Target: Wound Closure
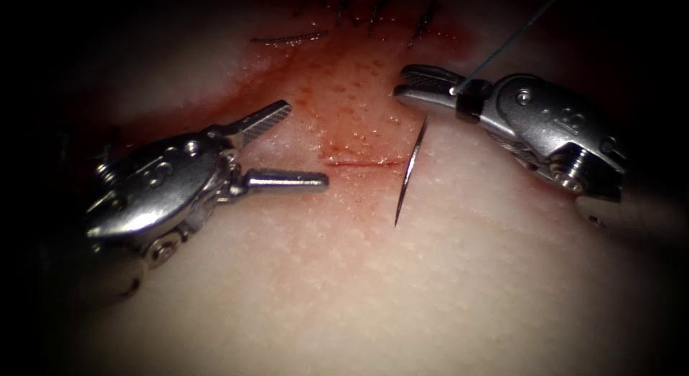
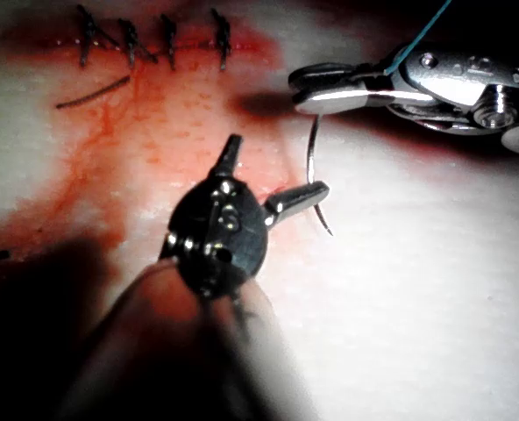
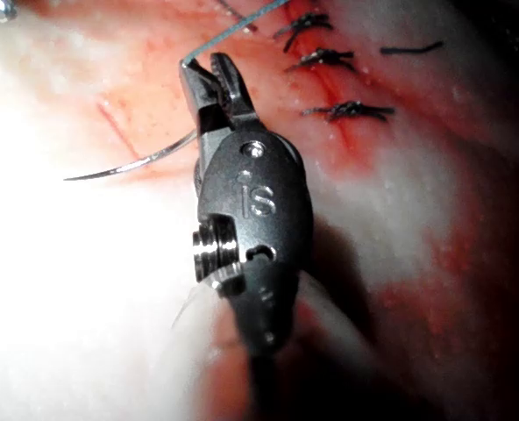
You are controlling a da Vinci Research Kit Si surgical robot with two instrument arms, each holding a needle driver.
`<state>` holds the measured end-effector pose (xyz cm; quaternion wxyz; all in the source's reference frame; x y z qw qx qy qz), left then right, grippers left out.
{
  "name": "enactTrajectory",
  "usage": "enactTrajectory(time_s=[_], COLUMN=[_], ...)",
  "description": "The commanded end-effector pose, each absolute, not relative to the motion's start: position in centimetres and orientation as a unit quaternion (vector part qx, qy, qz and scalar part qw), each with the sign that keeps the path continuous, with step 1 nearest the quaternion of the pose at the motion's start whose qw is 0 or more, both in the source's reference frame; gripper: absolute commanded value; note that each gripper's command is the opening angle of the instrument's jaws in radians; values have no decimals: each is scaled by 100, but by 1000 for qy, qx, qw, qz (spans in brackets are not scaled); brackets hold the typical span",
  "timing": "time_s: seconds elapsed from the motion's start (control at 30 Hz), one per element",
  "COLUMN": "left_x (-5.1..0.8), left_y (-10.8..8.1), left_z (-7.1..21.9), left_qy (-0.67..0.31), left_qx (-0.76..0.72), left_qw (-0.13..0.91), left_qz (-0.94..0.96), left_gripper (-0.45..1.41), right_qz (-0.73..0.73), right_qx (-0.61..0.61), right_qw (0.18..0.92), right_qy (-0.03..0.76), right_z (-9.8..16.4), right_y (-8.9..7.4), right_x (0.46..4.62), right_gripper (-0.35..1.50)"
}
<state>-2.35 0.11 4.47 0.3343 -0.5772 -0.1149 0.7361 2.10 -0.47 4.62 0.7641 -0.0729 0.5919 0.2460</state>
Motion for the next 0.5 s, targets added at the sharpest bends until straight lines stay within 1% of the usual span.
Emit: enactTrajectory(time_s=[0.03, 0.07, 0.1, 0.17, 0.2, 0.3, 0.47, 0.5], left_x=[-241, -241, -241, -241, -242, -246, -255, -259], left_y=[10, 8, 6, 5, 4, 1, -7, -12], left_z=[455, 457, 463, 466, 475, 489, 516, 526], left_qy=[-116, -119, -119, -119, -123, -129, -137, -140], left_qx=[-577, -579, -580, -582, -583, -573, -543, -533], left_qw=[334, 323, 302, 297, 286, 273, 258, 251], left_qz=[737, 739, 747, 748, 750, 762, 787, 796], left_gripper=[24, 19, 7, 4, -10, -16, -21, -28], right_qz=[241, 231, 218, 212, 201, 185, 152, 141], right_qx=[-74, -75, -75, -75, -81, -104, -127, -136], right_qw=[763, 764, 762, 762, 759, 749, 753, 754], right_qy=[595, 598, 605, 607, 614, 628, 628, 627], right_z=[469, 469, 468, 467, 466, 465, 466, 466], right_y=[-42, -40, -34, -31, -26, -21, -19, -18], right_x=[219, 221, 226, 228, 233, 240, 248, 251], right_gripper=[-35, -35, -35, -35, -35, -35, -35, -35])
